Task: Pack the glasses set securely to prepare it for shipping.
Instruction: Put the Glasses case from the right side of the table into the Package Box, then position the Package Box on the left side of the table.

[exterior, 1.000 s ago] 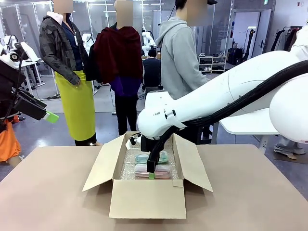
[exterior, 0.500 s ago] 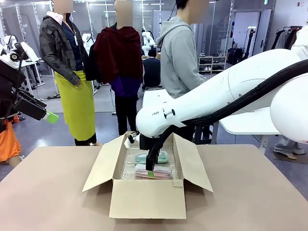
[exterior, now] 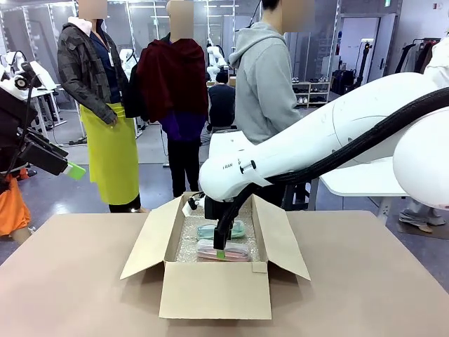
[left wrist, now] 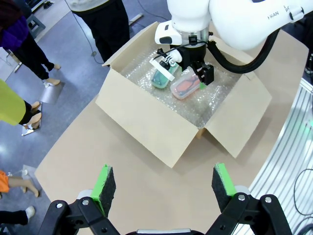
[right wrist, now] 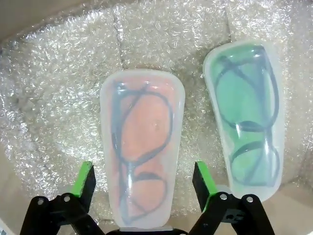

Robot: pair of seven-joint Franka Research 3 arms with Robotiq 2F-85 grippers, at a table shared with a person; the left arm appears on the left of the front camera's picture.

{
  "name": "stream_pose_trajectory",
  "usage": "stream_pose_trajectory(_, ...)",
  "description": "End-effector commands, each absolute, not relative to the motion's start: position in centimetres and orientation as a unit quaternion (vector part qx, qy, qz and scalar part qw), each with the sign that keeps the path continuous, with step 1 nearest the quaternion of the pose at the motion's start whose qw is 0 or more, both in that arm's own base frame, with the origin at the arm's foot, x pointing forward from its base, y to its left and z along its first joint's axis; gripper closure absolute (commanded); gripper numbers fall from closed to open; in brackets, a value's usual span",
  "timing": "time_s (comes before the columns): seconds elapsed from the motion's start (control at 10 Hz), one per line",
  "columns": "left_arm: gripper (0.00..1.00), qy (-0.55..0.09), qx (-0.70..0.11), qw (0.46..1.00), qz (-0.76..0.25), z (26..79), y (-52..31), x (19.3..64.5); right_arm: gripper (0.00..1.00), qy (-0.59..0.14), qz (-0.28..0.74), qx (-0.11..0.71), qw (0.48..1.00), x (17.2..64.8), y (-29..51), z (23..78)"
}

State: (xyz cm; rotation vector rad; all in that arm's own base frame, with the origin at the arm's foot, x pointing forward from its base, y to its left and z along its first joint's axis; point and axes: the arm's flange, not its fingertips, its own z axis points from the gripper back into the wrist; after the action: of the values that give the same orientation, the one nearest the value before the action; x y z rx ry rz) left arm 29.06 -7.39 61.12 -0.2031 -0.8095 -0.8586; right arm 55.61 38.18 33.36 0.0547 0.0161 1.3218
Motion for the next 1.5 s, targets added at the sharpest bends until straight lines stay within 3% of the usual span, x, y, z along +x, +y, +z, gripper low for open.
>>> stream_pose_trajectory(0.0, 0.00, -0.382, -0.097, 0.825, -0.404, 61.1, -7.3, 29.0, 0.00, 0.006, 0.616, 0.029, 0.787, 55.5, 38.3, 33.5)
stream_pose_trajectory(0.7, 0.00, -0.382, -0.097, 0.825, -0.404, 61.1, -7.3, 29.0, 0.00, 0.007, 0.614, 0.025, 0.789, 55.6, 38.2, 33.4)
stream_pose_trajectory(1.0, 0.00, -0.382, -0.097, 0.825, -0.404, 61.1, -7.3, 29.0, 0.00, -0.034, 0.608, 0.030, 0.793, 51.8, 34.8, 40.9)
stream_pose_trajectory(1.4, 0.00, -0.382, -0.097, 0.825, -0.404, 61.1, -7.3, 29.0, 0.00, -0.069, 0.569, 0.029, 0.819, 49.0, 29.8, 45.2)
